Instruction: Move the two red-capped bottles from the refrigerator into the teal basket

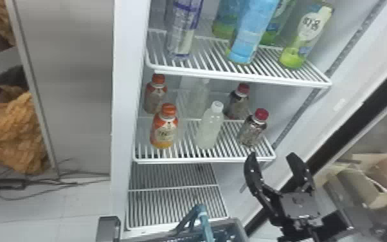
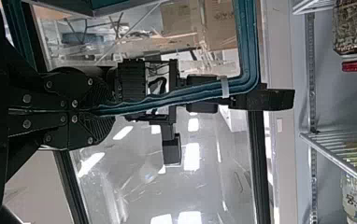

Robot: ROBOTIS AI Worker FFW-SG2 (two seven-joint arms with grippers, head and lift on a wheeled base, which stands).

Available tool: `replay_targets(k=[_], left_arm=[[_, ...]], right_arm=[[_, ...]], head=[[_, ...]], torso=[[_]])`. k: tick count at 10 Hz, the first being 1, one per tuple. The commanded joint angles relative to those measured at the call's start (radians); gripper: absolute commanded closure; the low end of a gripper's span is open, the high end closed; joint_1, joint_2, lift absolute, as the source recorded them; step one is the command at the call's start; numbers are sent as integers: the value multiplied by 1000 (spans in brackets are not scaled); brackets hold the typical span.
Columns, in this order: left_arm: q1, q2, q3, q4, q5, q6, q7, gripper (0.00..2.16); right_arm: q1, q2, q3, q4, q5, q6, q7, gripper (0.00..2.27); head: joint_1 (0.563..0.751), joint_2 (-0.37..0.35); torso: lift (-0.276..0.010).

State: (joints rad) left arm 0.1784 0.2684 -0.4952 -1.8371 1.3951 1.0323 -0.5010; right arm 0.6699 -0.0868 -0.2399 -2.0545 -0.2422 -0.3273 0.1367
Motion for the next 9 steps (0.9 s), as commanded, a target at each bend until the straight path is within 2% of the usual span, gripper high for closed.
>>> replay_targets(k=[1,6,9], left_arm=[[-2,0,1,0,-1,3,1,1124],[1,-2,-1,5,-3,6,1,1124],[-7,-2,-5,17,-1,11,6,1124]], right_arm=[[-5,-1,-3,6,-1,-7,-2,76],[-15,1,-9,16,-1,-14,-12,75],[-71,-7,-23,77,17,-14,-16,75]], head=[[695,-350],[695,-350],[695,-350]], torso=[[-228],[-228],[-228]])
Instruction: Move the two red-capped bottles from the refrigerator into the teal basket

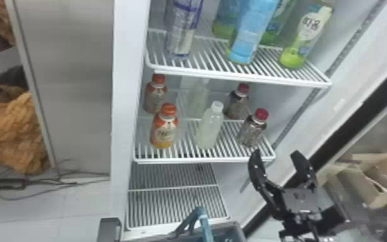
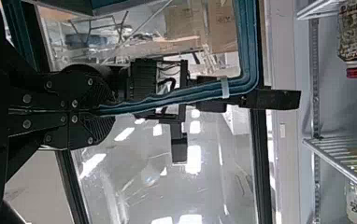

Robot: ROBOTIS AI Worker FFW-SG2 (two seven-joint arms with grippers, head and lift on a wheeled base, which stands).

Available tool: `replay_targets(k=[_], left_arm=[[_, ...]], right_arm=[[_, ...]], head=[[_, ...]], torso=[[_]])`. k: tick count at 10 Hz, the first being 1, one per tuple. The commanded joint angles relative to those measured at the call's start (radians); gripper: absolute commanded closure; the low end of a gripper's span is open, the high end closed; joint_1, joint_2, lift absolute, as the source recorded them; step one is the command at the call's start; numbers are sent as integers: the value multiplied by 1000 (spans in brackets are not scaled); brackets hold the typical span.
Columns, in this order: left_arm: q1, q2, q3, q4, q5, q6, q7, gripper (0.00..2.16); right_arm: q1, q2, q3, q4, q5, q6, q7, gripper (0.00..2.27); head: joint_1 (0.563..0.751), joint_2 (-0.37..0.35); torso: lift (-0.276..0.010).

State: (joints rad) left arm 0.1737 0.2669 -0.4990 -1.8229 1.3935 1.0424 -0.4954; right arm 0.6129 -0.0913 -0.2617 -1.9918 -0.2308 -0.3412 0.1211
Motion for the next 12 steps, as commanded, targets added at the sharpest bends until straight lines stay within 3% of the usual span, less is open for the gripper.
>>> replay_targets(k=[1,12], left_arm=[[-4,0,-4,3,0,1,0,1124],[-26,5,-35,13,2,-7,3,1124]], right_arm=[[-46,-8,-3,49,19,0,-1,75],[-340,-68,-5,317,65,152,0,61]], head=[[695,-350],[695,-350]], torso=[[-228],[-228]])
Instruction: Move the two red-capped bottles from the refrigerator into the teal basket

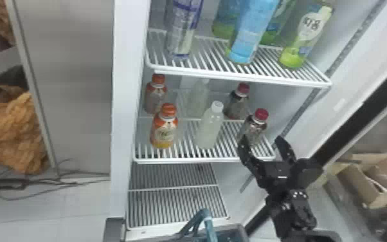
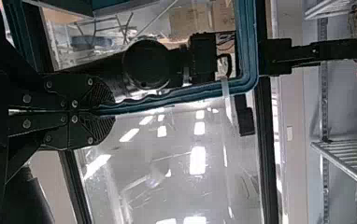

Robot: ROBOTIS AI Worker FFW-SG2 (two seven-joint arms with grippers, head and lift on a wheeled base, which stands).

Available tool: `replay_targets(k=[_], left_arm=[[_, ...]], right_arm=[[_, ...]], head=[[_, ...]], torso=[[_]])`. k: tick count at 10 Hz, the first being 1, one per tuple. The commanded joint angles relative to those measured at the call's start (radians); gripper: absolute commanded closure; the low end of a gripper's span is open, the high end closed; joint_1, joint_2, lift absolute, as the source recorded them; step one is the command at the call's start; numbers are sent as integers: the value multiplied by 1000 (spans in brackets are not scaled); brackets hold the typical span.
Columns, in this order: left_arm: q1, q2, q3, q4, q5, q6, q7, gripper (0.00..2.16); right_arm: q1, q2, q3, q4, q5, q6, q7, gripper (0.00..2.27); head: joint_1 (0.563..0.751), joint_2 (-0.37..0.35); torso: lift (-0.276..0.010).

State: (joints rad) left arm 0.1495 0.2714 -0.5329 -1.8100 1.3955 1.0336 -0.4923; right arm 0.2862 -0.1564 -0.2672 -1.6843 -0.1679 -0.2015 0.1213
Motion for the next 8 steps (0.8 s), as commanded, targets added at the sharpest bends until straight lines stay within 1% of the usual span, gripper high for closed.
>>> replay_targets(k=[1,4,5,8], left_arm=[[-2,0,-4,0,2,0,0,1124],[-5,0,-8,0,4,0,0,1124],[-5,2,-8,0,4,0,0,1124],[-5,2,-10,0,4,0,0,1124]], right_arm=[[-36,-9,0,26,2,27,1,61],[-95,-18,0,39,0,101,3,61],[-124,-23,0,63,10,118,14,61],[-176,-31,0,112,22,147,29,61]], head=[[695,-350],[695,-350],[695,-350],[695,-350]], torso=[[-228],[-228],[-228],[-228]])
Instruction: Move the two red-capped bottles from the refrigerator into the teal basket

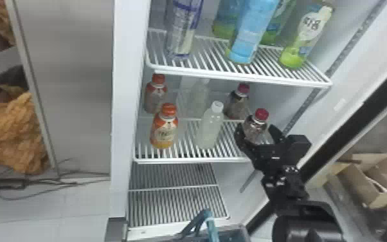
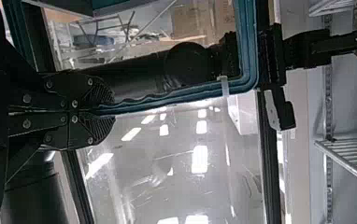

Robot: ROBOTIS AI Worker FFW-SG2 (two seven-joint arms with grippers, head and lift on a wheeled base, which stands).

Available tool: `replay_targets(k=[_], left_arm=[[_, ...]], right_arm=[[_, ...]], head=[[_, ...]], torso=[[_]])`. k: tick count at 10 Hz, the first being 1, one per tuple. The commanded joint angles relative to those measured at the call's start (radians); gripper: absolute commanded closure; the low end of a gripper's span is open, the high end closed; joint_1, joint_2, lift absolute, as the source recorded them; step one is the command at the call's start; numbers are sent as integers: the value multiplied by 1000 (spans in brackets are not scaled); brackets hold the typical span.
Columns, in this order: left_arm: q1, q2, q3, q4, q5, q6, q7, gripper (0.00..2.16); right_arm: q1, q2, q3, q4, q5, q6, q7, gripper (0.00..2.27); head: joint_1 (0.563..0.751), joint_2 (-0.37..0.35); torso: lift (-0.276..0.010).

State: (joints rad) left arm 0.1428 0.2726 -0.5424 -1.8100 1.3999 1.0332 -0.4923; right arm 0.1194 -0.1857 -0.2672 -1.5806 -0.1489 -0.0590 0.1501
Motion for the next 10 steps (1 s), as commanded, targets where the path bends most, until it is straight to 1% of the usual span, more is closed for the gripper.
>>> replay_targets(k=[1,2,3,4,5,7,8,10], left_arm=[[-1,0,0,0,0,-2,0,1124],[-1,-1,0,0,0,-2,0,1124],[-1,0,0,0,0,-2,0,1124],[2,0,-2,0,2,-2,0,1124],[2,0,-2,0,2,-2,0,1124],[2,2,-4,0,2,-2,0,1124],[2,2,-6,0,2,0,0,1124],[2,2,-4,0,8,0,0,1124]], right_arm=[[-26,-3,0,26,5,5,2,75],[-39,-5,0,41,5,5,5,114],[-46,-8,0,45,-5,10,8,243],[-48,-8,0,48,-17,10,13,492],[-46,-8,0,53,-33,10,14,651],[-39,-6,0,43,-51,15,14,656],[-19,-6,0,4,-68,32,19,656],[40,-6,-2,-92,-138,59,23,656]], head=[[695,-350],[695,-350],[695,-350],[695,-350],[695,-350],[695,-350],[695,-350],[695,-350]], torso=[[-228],[-228],[-228],[-228],[-228],[-228],[-228],[-228]])
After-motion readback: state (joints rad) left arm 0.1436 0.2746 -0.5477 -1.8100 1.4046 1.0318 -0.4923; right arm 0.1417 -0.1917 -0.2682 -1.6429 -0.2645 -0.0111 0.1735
